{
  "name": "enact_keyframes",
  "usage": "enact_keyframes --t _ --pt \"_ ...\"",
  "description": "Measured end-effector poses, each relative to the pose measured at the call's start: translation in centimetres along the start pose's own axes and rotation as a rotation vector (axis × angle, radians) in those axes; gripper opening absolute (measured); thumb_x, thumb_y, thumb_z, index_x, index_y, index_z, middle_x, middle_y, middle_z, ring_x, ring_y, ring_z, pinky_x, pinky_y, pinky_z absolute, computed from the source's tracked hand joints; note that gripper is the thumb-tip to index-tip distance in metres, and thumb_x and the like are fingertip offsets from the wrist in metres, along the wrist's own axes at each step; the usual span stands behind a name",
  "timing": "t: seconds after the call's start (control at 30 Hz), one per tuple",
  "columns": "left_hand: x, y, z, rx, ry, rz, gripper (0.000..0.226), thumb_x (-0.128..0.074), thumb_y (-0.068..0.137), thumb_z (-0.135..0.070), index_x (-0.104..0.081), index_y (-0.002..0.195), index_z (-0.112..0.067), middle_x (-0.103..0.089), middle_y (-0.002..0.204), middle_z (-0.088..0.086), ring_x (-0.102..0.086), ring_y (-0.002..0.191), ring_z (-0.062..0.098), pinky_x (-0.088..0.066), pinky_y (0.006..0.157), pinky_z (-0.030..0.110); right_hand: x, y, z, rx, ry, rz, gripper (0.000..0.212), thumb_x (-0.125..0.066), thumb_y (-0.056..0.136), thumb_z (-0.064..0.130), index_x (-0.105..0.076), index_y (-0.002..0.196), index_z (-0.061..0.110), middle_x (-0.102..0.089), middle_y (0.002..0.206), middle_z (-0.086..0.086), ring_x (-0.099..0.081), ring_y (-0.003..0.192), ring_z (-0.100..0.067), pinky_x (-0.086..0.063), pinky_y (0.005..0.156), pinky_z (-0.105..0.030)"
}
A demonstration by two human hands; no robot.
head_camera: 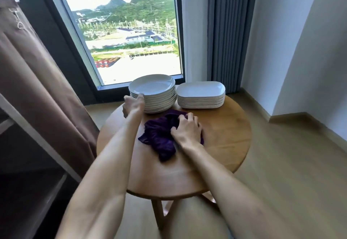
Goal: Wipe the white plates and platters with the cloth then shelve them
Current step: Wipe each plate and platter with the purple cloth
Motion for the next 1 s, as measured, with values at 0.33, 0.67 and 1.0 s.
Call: enact_keyframes --t 0.33,0.67,1.0 --pt "-1.0 2.8 -1.7 0.063 0.056 -0.124 0.027 -0.067 0.090 -0.028 -0.066 0.103 -0.005 -0.070 0.108 0.011 -0.067 0.091 0.028 -0.053 0.075 0.034 -0.9 0.0 0.6 0.042 -0.155 -0.167 0.042 -0.051 0.085 0.036 -0.065 0.117 0.012 -0.054 0.130 -0.015 -0.046 0.120 -0.034 -0.040 0.099 -0.048" --pt "-0.4 3.1 -2.6 0.034 0.163 -0.079 0.029 -0.068 0.090 -0.022 -0.067 0.110 -0.002 -0.069 0.113 0.015 -0.069 0.102 0.031 -0.060 0.086 0.037 -0.9 -0.2 0.7 0.055 -0.171 -0.172 0.043 -0.049 0.087 0.035 -0.065 0.119 0.012 -0.053 0.133 -0.015 -0.046 0.122 -0.034 -0.038 0.102 -0.049" --pt "-0.3 2.3 -3.2 -0.042 0.161 -0.169 0.008 -0.068 0.090 -0.009 -0.062 0.091 -0.004 -0.069 0.103 0.014 -0.070 0.096 0.028 -0.057 0.074 0.033 -1.0 -0.1 0.6 0.054 -0.150 -0.204 0.040 -0.050 0.086 0.032 -0.067 0.114 0.010 -0.055 0.127 -0.014 -0.048 0.118 -0.035 -0.039 0.098 -0.049"
Point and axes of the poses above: each hand's wrist, its own y-axis towards the middle knuckle, its own x-axis out of the back of the hand, z = x × y, the point moved 7 cm from there along y, towards the middle knuckle
